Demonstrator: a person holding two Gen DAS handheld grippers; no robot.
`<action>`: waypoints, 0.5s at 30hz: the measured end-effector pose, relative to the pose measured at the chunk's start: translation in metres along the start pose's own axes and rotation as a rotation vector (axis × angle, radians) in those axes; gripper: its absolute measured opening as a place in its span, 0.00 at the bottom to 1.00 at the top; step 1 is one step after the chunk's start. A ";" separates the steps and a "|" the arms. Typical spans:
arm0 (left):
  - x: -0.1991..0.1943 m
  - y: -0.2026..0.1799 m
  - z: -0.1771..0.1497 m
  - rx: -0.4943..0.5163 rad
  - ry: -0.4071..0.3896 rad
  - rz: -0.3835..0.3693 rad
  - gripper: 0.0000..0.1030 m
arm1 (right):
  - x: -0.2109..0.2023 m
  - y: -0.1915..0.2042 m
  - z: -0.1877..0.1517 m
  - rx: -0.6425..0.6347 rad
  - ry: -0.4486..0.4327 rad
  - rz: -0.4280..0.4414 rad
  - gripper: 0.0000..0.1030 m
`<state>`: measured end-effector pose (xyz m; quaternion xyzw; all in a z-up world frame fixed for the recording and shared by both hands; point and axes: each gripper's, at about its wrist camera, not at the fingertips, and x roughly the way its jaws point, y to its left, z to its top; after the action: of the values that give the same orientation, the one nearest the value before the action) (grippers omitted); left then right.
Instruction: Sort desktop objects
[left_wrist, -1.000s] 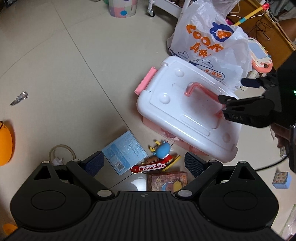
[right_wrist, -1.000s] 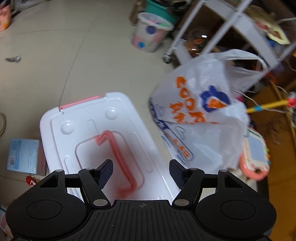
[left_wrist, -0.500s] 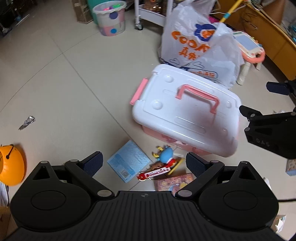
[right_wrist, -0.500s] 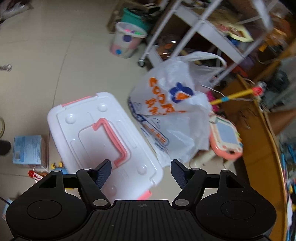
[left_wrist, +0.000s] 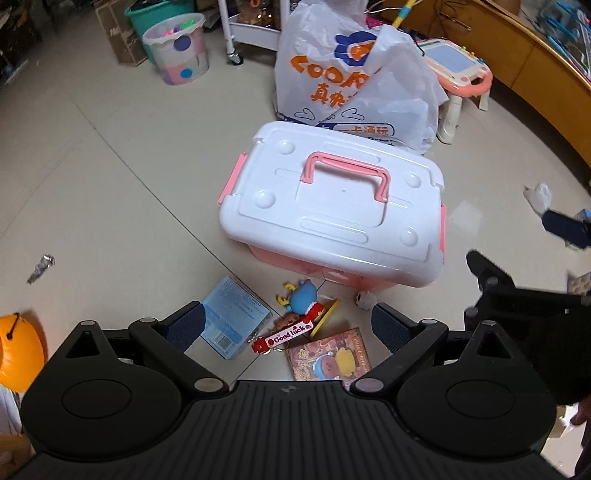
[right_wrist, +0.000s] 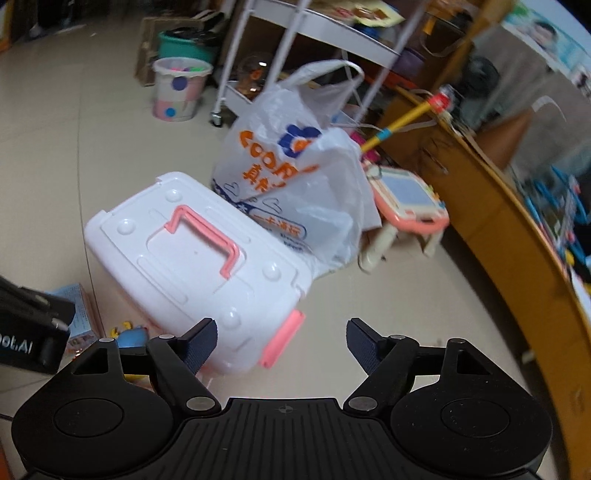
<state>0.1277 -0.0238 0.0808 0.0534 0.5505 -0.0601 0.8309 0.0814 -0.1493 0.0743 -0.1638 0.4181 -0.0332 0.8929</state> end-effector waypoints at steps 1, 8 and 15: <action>0.000 -0.002 -0.002 0.008 -0.001 0.002 0.96 | -0.001 -0.002 -0.005 0.022 0.004 -0.004 0.74; -0.003 -0.013 -0.016 0.067 -0.007 0.017 0.96 | -0.005 -0.010 -0.036 0.130 0.030 -0.030 0.74; -0.002 -0.014 -0.027 0.102 -0.019 0.046 0.96 | -0.013 -0.010 -0.049 0.168 0.031 -0.030 0.76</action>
<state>0.1003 -0.0336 0.0721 0.1079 0.5375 -0.0698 0.8334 0.0372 -0.1692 0.0580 -0.0940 0.4250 -0.0843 0.8963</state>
